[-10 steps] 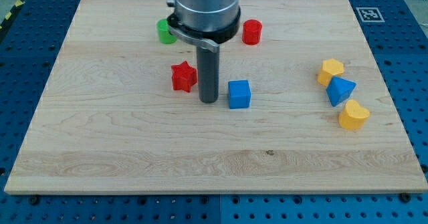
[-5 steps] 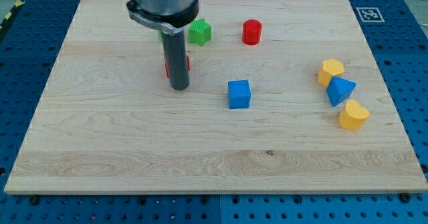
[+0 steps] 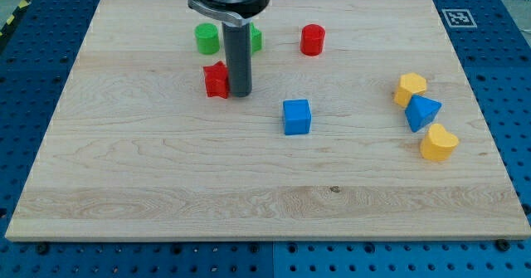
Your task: Move the red star closer to the green circle
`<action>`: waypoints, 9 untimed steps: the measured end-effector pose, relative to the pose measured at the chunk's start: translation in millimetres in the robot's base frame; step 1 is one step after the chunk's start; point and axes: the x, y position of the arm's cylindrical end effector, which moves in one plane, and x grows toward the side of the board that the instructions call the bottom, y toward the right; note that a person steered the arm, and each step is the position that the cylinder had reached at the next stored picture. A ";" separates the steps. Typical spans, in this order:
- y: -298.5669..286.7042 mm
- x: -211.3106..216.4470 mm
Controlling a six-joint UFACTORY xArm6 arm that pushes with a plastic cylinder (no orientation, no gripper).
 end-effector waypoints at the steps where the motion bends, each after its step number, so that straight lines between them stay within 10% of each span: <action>1: -24.9 -12.6; 9: -92.0 -1.1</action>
